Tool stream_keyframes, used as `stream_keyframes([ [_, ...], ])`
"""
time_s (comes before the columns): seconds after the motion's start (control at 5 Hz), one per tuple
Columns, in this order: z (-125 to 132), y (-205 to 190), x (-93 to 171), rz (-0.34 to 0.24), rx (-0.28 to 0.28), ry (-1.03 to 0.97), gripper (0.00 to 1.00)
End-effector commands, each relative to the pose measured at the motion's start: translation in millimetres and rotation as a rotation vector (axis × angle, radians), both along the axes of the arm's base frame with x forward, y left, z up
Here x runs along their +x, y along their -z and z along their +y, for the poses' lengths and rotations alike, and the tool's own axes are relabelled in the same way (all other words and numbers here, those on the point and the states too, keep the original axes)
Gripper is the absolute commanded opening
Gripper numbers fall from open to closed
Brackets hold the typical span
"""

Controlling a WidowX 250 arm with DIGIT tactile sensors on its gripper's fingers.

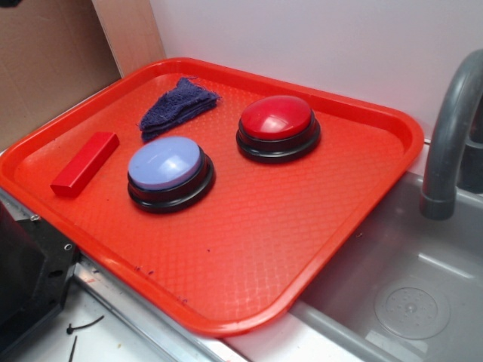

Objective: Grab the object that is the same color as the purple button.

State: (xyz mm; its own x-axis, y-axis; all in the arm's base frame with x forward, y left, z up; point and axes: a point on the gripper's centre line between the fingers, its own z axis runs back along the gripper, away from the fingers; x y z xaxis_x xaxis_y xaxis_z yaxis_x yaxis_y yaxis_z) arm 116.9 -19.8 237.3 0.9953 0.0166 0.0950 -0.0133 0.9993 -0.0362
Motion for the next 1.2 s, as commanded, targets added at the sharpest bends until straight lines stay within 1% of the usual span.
stream_keyframes([
  [0.0, 0.0, 0.0, 0.0, 0.000, 0.000, 0.000, 1.00],
  [0.2, 12.3, 12.7, 16.6, 0.033, -0.010, 0.001, 1.00],
  [0.4, 26.6, 29.0, 40.8, -0.013, 0.022, -0.035, 1.00],
  [0.6, 40.0, 48.0, 65.8, -0.063, 0.073, -0.117, 1.00],
  [0.8, 64.4, 74.0, 90.2, -0.101, 0.113, -0.186, 1.00],
  [1.0, 78.1, 98.8, 114.7, -0.112, 0.127, -0.223, 1.00],
])
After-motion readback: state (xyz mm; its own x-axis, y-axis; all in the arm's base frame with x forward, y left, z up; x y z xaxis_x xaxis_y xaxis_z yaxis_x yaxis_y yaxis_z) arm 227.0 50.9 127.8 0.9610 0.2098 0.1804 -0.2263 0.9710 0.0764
